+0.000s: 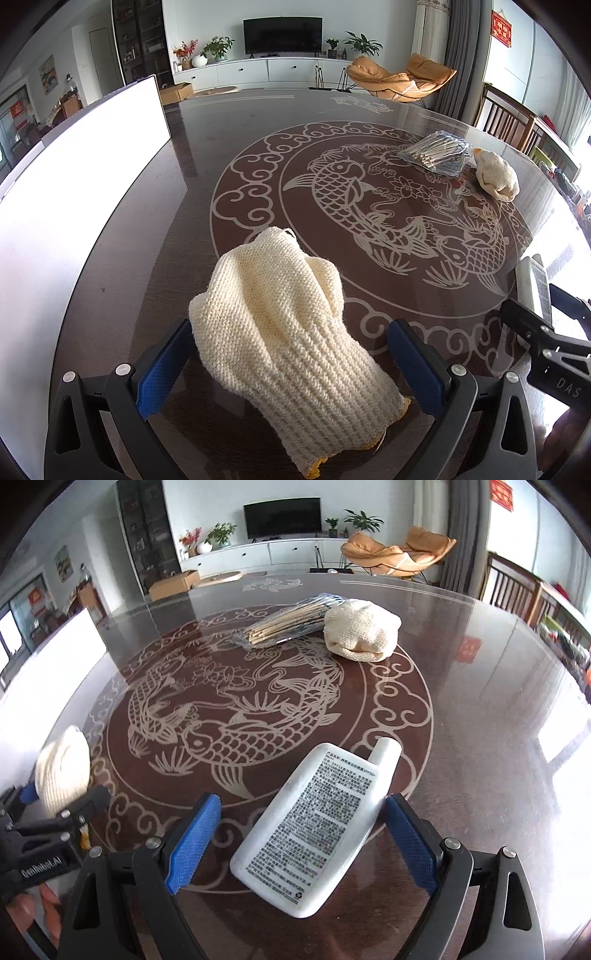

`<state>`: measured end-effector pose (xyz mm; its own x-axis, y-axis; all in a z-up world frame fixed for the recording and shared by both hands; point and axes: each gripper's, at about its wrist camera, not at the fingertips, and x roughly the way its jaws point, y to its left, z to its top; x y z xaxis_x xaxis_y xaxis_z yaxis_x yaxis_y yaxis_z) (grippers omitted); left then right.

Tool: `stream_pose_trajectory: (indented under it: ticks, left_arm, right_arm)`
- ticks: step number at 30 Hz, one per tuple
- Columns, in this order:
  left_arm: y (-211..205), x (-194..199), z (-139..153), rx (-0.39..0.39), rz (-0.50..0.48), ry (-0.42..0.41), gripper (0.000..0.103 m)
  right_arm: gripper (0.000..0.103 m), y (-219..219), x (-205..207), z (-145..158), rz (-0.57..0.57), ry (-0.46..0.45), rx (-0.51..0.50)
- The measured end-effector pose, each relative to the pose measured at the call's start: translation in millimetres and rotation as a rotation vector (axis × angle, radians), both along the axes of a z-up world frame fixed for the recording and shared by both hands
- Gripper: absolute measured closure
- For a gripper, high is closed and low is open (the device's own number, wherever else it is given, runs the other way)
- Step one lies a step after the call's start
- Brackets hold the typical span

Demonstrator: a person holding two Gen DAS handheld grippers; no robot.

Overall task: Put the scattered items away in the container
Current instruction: 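Grasp the white lotion tube with the right tool while the left tool holds the glove, then carry the glove in the left tool and tube in the right tool over the white container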

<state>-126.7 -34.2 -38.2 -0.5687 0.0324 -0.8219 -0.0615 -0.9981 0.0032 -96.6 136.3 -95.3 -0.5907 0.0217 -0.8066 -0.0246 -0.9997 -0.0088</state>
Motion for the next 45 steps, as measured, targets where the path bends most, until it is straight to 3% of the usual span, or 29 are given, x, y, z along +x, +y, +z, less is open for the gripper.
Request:
stream_pose_trajectory:
  ticks: [6,9,10,11,12,18,24,34,41,45]
  left_arm:
    - [2.7,4.1,0.1,0.002,0.103,-0.002,0.000]
    - [12.5,3.1,-0.1,-0.003,0.080,-0.006,0.000]
    - [17.1,5.0,2.8,-0.001,0.045,0.014,0.022]
    - [21.7,9.0,6.7,-0.001,0.015,0.038,0.059]
    - [26.1,12.8,9.1,0.014,-0.023,0.043,0.071]
    - [39.0,49.0,19.3,0.097,-0.107,0.041,0.072]
    - [50.0,79.6,26.7,0.145,-0.149,0.037,0.072]
    - [50.2,87.6,11.7,0.104,-0.148,0.022,0.072]
    - [50.9,81.7,12.6,0.112,-0.155,0.029,0.073]
    - [49.3,86.7,23.7,0.118,-0.159,0.048,0.073]
  right_arm:
    - [0.018,9.5,6.9,-0.7,0.060,0.012,-0.003]
    - [0.041,16.1,11.4,1.0,0.050,0.031,0.000]
    - [0.051,20.1,13.2,1.7,0.048,0.037,-0.002]
    - [0.052,24.6,16.4,2.1,0.052,0.039,-0.012]
    - [0.052,28.9,19.7,2.3,0.056,0.041,-0.015]
    - [0.052,55.1,53.5,17.2,0.069,0.095,-0.108]
    - [0.052,55.8,68.0,30.6,0.111,0.103,-0.117]
    - [0.051,62.8,63.8,4.4,0.153,0.019,-0.098]
    - [0.052,57.2,44.1,5.3,0.202,0.001,-0.105]
    - [0.052,55.2,57.1,26.3,0.211,0.047,-0.147]
